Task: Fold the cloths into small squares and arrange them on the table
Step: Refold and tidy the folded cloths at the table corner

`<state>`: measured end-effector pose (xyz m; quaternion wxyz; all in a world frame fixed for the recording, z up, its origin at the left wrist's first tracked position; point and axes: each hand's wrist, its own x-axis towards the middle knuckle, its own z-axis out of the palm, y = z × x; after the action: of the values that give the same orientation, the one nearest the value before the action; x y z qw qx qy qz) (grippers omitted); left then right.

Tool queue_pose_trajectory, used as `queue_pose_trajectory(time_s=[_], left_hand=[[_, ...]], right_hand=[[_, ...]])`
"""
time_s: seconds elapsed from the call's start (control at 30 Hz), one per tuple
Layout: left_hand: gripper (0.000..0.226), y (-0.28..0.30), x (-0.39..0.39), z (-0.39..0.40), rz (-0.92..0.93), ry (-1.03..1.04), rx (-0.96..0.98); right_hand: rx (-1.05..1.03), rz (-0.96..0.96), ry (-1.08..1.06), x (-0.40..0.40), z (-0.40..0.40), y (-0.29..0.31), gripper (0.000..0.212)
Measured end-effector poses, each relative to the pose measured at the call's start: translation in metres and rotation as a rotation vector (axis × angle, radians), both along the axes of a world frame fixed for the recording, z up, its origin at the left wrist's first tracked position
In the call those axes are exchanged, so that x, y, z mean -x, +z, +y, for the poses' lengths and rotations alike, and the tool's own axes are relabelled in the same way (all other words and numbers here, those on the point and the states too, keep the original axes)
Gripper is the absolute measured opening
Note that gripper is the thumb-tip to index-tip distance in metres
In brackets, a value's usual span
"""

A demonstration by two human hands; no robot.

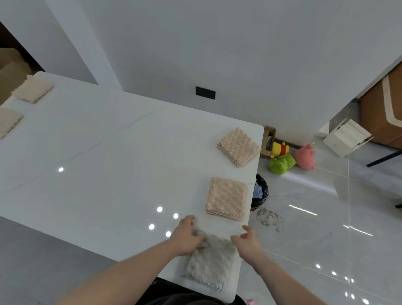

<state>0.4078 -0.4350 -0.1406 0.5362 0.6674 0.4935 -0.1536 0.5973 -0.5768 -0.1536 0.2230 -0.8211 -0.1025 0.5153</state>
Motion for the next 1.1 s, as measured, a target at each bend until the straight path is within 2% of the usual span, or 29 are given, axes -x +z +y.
queue_pose_trajectory(time_s=[0.07,0.13,0.27,0.37,0.47,0.53,0.6,0.63,0.67,0.73,0.8,0.87,0.97,1.1], left_hand=[[0.085,-0.006,0.015,-0.017,0.022,0.051,0.082],[0.081,-0.009,0.024,-0.032,0.038,0.057,0.122],[0.056,-0.012,0.031,-0.049,0.057,0.043,0.071],[0.041,-0.007,0.033,-0.046,0.044,0.037,0.003],[0.045,-0.003,0.037,-0.042,0.095,-0.016,-0.103],[0.05,0.001,0.039,-0.043,0.098,-0.198,-0.359],[0.052,0.008,0.039,-0.048,-0.086,-0.424,-0.571],[0.053,0.012,0.037,-0.051,-0.201,-0.521,-0.591],[0.053,0.015,0.034,-0.054,-0.286,-0.6,-0.567],[0.053,0.014,0.028,-0.057,-0.306,-0.698,-0.468],[0.058,0.009,0.027,-0.055,-0.21,-0.739,-0.404],[0.067,0.005,0.032,-0.048,-0.073,-0.857,-0.374],[0.074,0.006,0.037,-0.041,-0.011,-0.944,-0.344],[0.059,0.014,0.032,-0.029,-0.007,-0.804,-0.273]], right_hand=[[0.003,0.053,0.059,0.016,-0.02,-0.004,0.065],[-0.001,0.027,0.087,0.029,-0.03,-0.005,0.057],[-0.009,-0.003,0.075,0.04,-0.033,-0.003,0.029],[-0.008,-0.021,0.032,0.046,-0.036,-0.007,0.021],[0.023,-0.034,-0.009,0.053,-0.039,-0.01,0.026],[0.024,-0.071,-0.014,0.059,-0.041,-0.008,0.035],[-0.02,-0.204,0.022,0.066,-0.044,-0.003,0.045],[-0.065,-0.31,0.064,0.071,-0.047,0.0,0.049],[-0.12,-0.412,0.126,0.075,-0.051,0.002,0.05],[-0.207,-0.53,0.306,0.08,-0.054,0.004,0.044],[-0.176,-0.506,0.497,0.082,-0.055,0.002,0.045],[-0.083,-0.456,0.6,0.085,-0.056,0.0,0.055],[-0.009,-0.379,0.581,0.09,-0.054,0.002,0.066],[0.009,-0.247,0.518,0.081,-0.042,0.009,0.063]])
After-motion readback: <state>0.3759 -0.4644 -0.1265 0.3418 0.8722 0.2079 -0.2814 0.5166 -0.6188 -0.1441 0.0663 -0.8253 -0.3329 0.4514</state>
